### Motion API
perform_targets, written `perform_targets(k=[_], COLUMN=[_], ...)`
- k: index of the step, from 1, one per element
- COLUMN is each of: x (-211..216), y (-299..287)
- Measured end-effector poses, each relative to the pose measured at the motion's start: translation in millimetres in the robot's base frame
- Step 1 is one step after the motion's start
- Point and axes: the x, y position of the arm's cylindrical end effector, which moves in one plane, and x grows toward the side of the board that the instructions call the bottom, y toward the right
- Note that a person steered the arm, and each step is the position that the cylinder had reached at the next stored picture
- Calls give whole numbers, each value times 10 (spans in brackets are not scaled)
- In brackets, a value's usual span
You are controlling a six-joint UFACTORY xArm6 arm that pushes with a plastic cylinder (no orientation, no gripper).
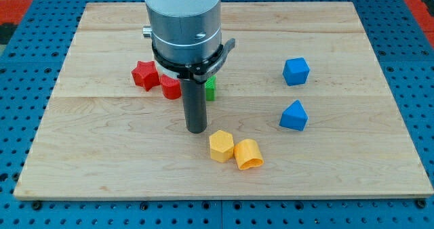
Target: Move the red star towards top left
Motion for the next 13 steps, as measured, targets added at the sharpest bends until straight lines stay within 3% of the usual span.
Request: perform_targets(k=[3,4,7,9,10,11,12,13], x=[-476,-500,-1092,-1536,-1920,-1918,-2242,-2688], y=[-115,-521,-1320,-907,-216,376,333,-230])
